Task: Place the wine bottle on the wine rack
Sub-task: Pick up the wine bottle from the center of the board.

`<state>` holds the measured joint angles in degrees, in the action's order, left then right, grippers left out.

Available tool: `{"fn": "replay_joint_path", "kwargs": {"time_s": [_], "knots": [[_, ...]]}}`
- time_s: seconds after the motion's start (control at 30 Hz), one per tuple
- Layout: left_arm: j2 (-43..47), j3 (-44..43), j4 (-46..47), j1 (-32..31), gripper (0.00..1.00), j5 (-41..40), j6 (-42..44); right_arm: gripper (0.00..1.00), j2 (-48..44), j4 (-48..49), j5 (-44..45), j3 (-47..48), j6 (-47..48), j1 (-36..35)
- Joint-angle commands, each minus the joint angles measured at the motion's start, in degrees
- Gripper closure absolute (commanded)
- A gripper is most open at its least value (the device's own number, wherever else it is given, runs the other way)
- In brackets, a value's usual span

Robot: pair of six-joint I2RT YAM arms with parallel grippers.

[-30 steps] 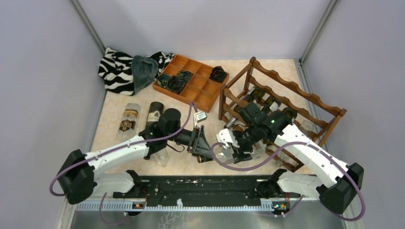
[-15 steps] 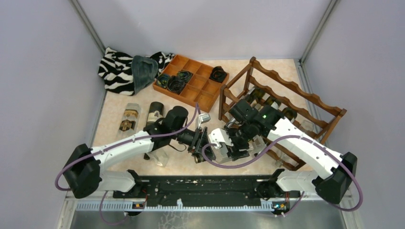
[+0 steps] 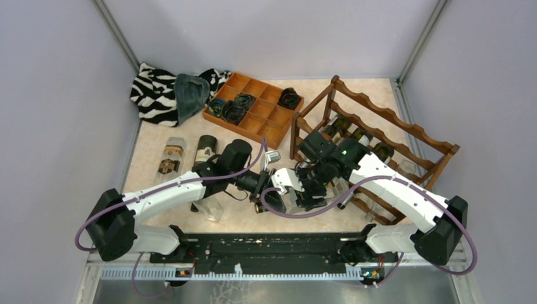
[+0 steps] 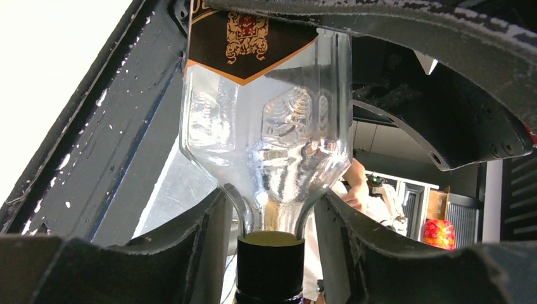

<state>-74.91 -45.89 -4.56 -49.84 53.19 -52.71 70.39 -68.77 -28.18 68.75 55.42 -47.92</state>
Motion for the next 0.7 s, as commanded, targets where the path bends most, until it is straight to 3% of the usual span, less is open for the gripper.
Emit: {"fn": "replay_joint_path", "kwargs": {"time_s": [0.0,0.1,0.2,0.37,0.47,0.57,0.67], "knots": [[-0.75,-1.60,-1.38,-0.56,0.46,-0.27,1.38,1.00,-0.63,3.89,-2.80,5.87,-1.53,-0.98],[-0.97,-1.67,-1.27,-0.68,0.52,0.05,1.38,1.00,-0.22,4.00,-2.31,5.83,-2.01,-1.16],[-0.99,-1.68,-1.11,-0.69,0.65,0.73,1.42,1.00,-0.26,4.34,-1.59,5.36,-2.60,-1.16],[-0.62,-1.09,1.33,-0.78,0.98,2.52,0.96,0.99,-0.35,4.52,-1.43,4.95,-3.42,-1.21],[-0.05,-0.74,3.94,-0.78,1.00,3.77,0.64,0.93,-0.25,4.40,-1.80,5.20,-3.95,-1.16],[0.59,-0.49,7.27,-0.78,1.00,4.54,0.06,0.72,-0.33,4.13,-2.27,5.55,-4.61,-1.21],[1.42,0.57,11.54,-0.78,1.00,5.45,-2.38,0.34,-0.40,3.72,-2.19,5.78,-5.15,-1.12]]}}
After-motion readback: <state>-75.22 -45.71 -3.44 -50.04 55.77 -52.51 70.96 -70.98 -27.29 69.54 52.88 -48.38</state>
